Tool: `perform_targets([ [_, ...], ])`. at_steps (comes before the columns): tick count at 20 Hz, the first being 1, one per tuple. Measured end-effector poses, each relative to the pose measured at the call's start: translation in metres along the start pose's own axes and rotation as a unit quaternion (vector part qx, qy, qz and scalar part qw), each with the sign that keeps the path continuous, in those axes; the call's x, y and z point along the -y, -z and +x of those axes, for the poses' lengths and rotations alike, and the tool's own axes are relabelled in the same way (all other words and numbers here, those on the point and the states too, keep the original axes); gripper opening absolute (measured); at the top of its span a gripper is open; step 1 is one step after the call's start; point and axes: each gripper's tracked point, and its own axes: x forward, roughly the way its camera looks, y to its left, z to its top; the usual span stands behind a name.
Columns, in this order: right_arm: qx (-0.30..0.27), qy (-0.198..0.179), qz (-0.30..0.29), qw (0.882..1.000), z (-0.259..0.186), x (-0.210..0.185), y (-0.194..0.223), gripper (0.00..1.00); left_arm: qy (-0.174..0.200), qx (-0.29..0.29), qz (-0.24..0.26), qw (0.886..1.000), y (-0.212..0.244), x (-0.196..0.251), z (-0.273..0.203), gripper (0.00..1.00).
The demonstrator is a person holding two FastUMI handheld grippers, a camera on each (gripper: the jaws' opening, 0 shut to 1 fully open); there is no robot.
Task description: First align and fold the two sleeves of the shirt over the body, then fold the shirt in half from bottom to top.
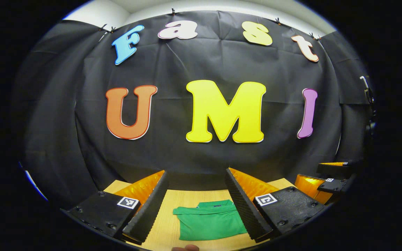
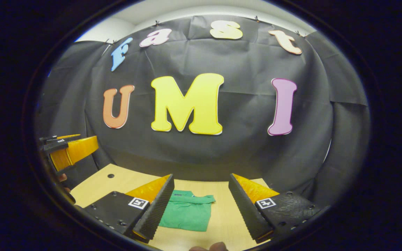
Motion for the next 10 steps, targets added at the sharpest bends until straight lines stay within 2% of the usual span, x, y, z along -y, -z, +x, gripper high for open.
perform_targets([
  [3, 0.007, -0.002, 0.013, 1.000, -0.030, -0.002, -0.006, 0.94, -0.017, 0.009, 0.017, 1.000, -0.009, 0.000, -0.037, 1.00],
  [4, 0.010, -0.001, 0.014, 1.000, -0.039, -0.003, -0.007, 0.96, -0.019, 0.016, 0.021, 0.999, -0.012, 0.002, -0.048, 0.92],
  [5, 0.007, -0.001, 0.014, 1.000, -0.047, -0.005, -0.004, 0.96, -0.017, 0.021, 0.019, 0.999, -0.015, 0.005, -0.056, 1.00],
  [6, 0.006, -0.004, 0.015, 1.000, -0.054, -0.008, -0.003, 0.94, -0.014, 0.025, 0.019, 0.999, -0.016, 0.008, -0.063, 1.00],
  [7, 0.005, -0.008, 0.016, 1.000, -0.058, -0.010, -0.003, 0.96, -0.012, 0.029, 0.021, 0.999, -0.018, 0.010, -0.068, 0.96],
  [8, 0.006, -0.009, 0.015, 1.000, -0.061, -0.011, -0.004, 0.96, -0.010, 0.027, 0.023, 0.999, -0.015, 0.012, -0.070, 1.00],
  [10, 0.011, -0.006, 0.015, 1.000, -0.062, -0.010, -0.007, 0.96, -0.005, 0.021, 0.025, 0.999, -0.011, 0.015, -0.071, 0.99],
])
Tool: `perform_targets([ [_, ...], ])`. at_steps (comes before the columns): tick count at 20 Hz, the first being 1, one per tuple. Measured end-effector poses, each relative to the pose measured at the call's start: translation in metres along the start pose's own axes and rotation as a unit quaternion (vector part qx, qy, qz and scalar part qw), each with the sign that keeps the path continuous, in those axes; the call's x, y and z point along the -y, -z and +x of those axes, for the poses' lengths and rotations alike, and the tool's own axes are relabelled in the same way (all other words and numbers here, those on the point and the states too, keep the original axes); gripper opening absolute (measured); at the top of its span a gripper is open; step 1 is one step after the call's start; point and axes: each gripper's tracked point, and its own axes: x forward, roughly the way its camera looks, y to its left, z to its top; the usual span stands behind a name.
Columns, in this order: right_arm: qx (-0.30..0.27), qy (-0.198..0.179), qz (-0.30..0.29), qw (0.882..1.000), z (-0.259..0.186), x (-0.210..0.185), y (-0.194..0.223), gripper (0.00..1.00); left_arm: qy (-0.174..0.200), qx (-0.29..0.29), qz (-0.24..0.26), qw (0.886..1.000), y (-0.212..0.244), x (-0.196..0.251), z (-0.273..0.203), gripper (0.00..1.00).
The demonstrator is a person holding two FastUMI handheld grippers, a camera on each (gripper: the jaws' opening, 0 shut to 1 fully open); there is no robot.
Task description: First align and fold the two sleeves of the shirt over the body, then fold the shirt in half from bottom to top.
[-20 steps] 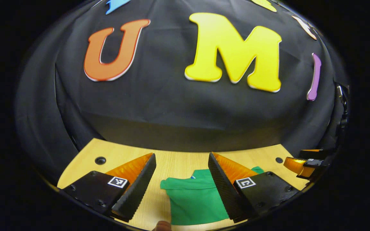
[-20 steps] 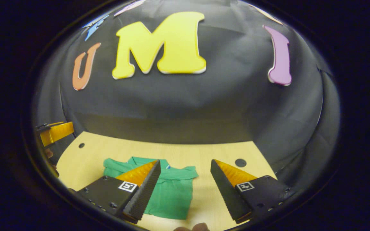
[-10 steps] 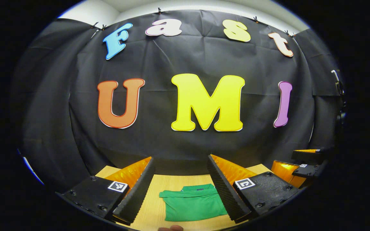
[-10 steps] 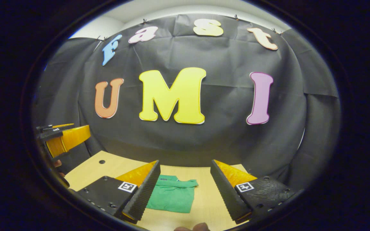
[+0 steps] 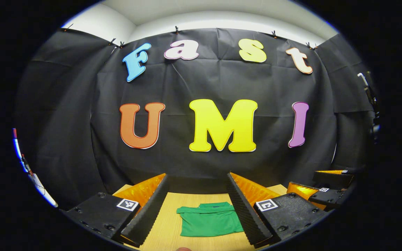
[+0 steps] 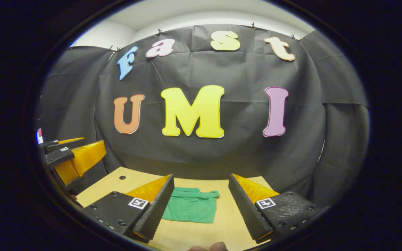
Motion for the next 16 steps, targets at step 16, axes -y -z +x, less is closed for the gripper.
perform_targets([
  [16, 0.029, 0.019, 0.014, 0.999, 0.007, 0.020, -0.024, 0.96, -0.001, -0.004, -0.002, 1.000, 0.007, 0.006, 0.012, 1.00],
])
